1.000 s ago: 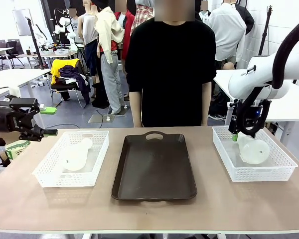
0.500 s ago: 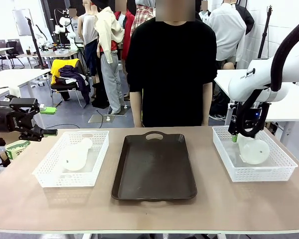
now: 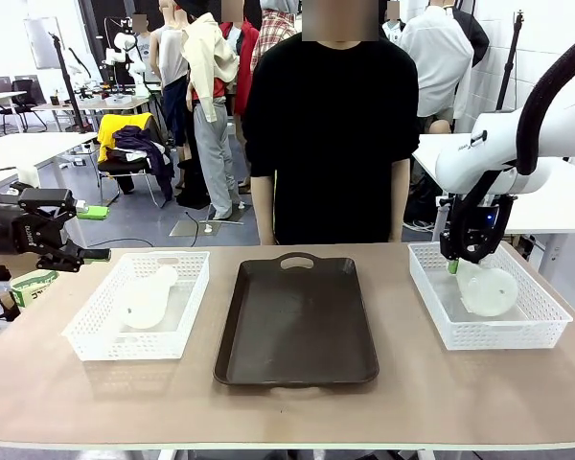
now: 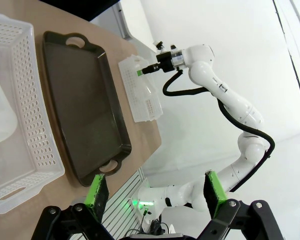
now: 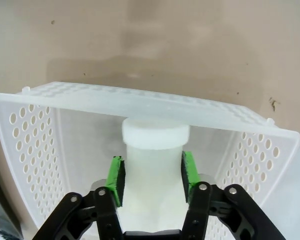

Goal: Prepare the laboratory tools.
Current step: Pick up the Big flask that the person points to.

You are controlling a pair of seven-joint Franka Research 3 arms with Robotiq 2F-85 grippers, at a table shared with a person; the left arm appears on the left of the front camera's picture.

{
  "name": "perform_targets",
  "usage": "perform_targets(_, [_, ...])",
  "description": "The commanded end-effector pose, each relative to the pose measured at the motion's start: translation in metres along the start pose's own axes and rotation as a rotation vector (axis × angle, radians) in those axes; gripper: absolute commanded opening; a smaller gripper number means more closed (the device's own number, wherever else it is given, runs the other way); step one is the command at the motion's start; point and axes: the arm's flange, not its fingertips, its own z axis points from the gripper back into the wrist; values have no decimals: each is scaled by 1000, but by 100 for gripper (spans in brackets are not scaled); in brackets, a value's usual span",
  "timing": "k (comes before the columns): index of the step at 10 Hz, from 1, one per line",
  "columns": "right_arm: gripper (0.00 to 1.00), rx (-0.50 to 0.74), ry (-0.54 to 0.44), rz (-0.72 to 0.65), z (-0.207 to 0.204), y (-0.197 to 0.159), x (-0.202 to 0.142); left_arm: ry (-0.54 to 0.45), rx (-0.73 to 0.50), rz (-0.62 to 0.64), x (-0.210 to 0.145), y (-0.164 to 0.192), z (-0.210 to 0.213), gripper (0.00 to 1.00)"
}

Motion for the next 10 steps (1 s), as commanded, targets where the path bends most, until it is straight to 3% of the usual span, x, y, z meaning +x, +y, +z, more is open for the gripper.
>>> perform_targets(1, [0,-41,48,-25,-6,-1,8,-21,-27,-24,0,2,-1,100])
perform_targets(10, [0,-38,74,-12,-26,1,-2,-21,-27,-24,0,2,-1,100])
